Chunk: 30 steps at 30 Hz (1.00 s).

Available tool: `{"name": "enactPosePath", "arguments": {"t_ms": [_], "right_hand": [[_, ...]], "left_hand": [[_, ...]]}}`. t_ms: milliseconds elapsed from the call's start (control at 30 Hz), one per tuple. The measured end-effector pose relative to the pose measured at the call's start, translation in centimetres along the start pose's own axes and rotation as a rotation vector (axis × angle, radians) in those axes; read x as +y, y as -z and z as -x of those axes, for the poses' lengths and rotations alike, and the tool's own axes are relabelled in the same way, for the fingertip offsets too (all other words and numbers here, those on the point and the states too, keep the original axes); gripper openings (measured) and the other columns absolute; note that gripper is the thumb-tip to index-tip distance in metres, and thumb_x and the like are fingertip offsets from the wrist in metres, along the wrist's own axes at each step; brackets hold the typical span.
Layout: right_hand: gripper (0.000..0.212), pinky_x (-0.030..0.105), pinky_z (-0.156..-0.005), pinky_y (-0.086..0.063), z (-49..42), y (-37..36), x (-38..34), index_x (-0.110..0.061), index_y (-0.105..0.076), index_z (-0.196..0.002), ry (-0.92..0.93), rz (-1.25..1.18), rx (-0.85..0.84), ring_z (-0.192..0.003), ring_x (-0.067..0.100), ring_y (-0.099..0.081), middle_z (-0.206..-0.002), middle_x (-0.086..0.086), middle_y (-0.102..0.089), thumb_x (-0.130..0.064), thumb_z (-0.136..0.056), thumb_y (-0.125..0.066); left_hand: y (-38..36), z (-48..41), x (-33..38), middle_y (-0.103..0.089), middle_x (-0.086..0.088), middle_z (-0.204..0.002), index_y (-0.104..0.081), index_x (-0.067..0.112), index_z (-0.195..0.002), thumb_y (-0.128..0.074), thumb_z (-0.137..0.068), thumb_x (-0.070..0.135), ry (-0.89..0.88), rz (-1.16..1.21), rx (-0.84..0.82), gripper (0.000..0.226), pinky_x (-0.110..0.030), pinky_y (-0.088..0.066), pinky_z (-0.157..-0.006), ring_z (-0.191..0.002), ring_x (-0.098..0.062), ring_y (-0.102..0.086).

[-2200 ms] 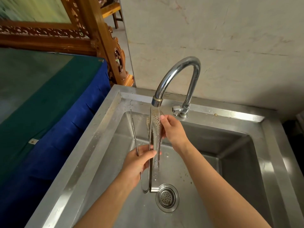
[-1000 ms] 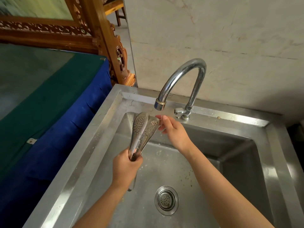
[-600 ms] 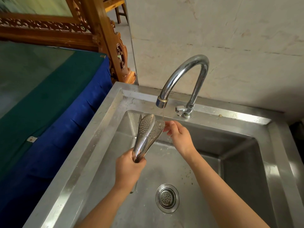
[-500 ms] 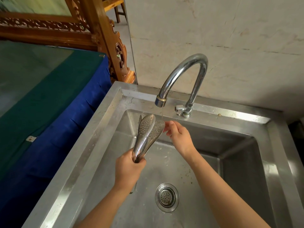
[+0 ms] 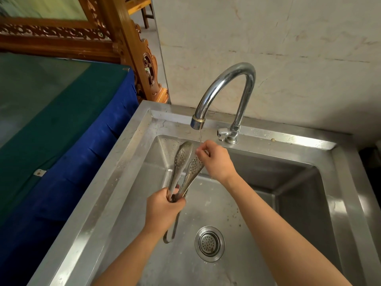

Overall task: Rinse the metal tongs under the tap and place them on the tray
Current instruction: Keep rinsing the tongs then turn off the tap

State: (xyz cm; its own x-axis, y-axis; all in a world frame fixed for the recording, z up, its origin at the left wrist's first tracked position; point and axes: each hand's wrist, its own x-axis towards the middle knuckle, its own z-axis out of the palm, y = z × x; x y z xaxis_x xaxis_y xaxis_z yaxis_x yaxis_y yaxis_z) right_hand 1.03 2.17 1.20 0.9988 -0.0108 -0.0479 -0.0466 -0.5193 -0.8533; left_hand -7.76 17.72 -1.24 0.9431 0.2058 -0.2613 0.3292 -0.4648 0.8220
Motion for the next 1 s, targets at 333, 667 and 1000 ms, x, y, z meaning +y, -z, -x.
{"name": "enactPosePath", "arguments": {"t_ms": [333,667,1000], "right_hand": [[0.024,0.031,-0.061,-0.042,0.0,0.8,-0.8,-0.008,-0.058,-0.101,-0.003,-0.084,0.002,-0.06,0.017,-0.05,-0.063,-0.005,-0.052,-0.024,-0.097,-0.041],[0.034,0.028,-0.06,-0.044,-0.2,1.4,-1.8,0.004,-0.053,-0.091,-0.037,-0.204,-0.002,-0.055,0.01,-0.049,-0.066,0.004,-0.051,-0.026,-0.099,-0.038],[0.019,0.021,-0.065,-0.043,0.5,1.7,-0.5,-0.012,-0.058,-0.093,-0.053,-0.274,0.096,-0.065,0.009,-0.053,-0.074,-0.007,-0.058,-0.019,-0.097,-0.041]], "left_hand": [[-0.7,-1.0,1.9,-0.067,0.013,-0.055,-0.064,0.034,-0.058,-0.074,-0.066,0.012,0.03,0.152,0.008,0.026,-0.006,-0.044,-0.049,-0.054,0.001,-0.059],[-1.2,-1.9,2.4,-0.067,0.008,-0.059,-0.065,0.033,-0.061,-0.073,-0.067,0.012,0.011,0.171,0.025,0.023,-0.005,-0.042,-0.046,-0.051,0.0,-0.057],[-0.9,-2.2,3.3,-0.073,-0.004,-0.073,-0.07,0.018,-0.071,-0.068,-0.076,0.001,0.105,0.495,-0.22,0.018,-0.015,-0.049,-0.06,-0.062,-0.007,-0.062]]}}
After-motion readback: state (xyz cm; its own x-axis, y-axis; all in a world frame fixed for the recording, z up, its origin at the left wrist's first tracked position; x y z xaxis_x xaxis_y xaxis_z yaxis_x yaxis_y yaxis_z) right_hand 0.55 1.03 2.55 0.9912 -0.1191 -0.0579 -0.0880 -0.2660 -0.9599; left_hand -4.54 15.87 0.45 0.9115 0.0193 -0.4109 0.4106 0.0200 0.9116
